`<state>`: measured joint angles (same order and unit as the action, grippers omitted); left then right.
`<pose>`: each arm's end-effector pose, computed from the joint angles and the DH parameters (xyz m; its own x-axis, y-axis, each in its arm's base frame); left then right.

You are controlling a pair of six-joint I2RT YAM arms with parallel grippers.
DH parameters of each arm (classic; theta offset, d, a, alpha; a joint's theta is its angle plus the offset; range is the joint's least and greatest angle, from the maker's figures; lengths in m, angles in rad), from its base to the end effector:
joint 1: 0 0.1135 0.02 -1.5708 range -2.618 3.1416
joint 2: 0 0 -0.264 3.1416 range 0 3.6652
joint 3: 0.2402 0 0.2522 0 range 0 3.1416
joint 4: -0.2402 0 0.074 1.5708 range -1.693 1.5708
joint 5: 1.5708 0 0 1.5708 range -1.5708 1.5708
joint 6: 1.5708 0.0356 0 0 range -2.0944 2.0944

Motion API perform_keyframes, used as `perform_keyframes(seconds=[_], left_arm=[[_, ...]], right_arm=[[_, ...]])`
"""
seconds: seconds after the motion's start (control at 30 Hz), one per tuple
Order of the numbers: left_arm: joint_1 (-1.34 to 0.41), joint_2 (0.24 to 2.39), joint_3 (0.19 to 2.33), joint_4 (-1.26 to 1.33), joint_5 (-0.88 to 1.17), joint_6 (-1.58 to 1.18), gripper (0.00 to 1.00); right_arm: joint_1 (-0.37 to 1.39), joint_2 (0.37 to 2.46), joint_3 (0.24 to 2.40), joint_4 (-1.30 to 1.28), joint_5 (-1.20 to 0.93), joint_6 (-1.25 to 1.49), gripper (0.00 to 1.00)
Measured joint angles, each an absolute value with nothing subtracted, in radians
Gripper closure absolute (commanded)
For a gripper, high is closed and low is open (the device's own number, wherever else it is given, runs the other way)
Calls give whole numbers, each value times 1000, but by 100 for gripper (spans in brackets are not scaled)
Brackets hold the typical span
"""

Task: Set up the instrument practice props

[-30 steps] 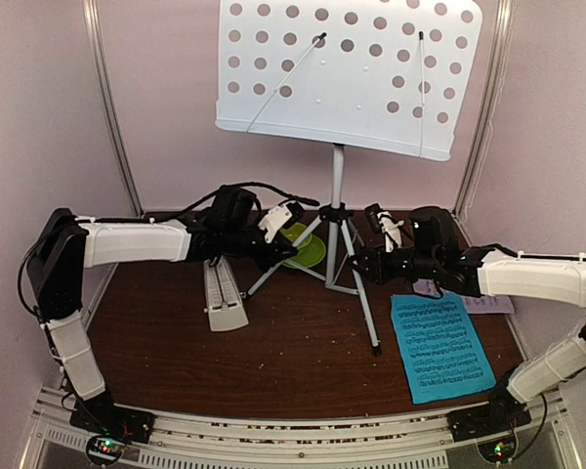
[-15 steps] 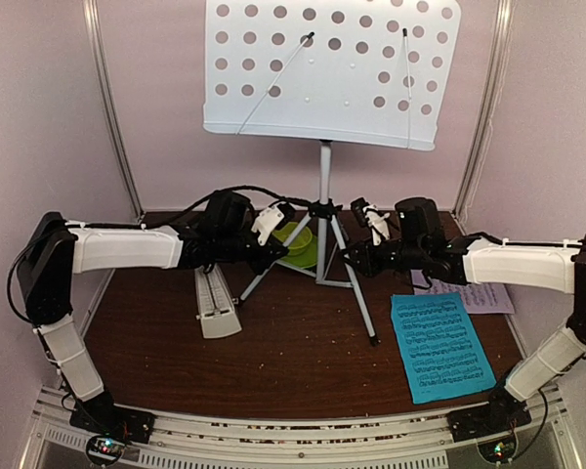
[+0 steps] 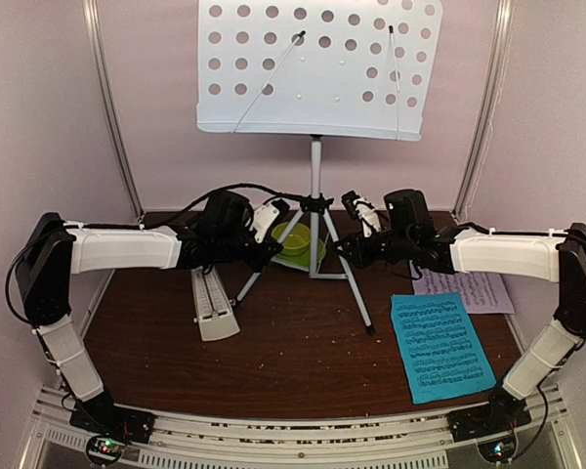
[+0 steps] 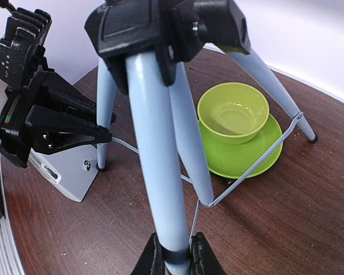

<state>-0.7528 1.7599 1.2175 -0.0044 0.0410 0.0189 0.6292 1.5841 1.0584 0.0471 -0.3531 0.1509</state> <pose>0.2938 -0.2773 0.2408 -0.3660 0.3688 -0.8544 0.7157 0.6984 -0.0052 0.2845 0.2223 0.2570 -0.4884 -0.1810 -0.8536 -0.7353 0.6122 0.2909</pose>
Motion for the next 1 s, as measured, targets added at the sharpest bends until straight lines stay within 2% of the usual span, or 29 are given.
perform_keyframes(seconds=[0.07, 0.23, 0.5, 0.6, 0.73, 1.0], left_arm=[[-753, 1760, 1217, -4, 36, 9, 99], [-763, 1760, 1219, -8, 41, -7, 78], [-776, 1760, 1220, -52, 49, -59, 66], [-777, 1760, 1220, -68, 53, -73, 57], [-781, 1760, 1220, -86, 61, -85, 46], [-787, 1723, 1187, -93, 64, -89, 44]], right_arm=[[628, 1587, 1060, 48, -353, 149, 76], [619, 1579, 1057, 40, -326, 187, 52], [594, 1384, 958, -12, -253, 265, 37], [570, 1287, 911, -25, -223, 306, 34], [518, 1213, 883, -95, -208, 367, 36], [285, 1178, 815, -354, -235, 452, 34]])
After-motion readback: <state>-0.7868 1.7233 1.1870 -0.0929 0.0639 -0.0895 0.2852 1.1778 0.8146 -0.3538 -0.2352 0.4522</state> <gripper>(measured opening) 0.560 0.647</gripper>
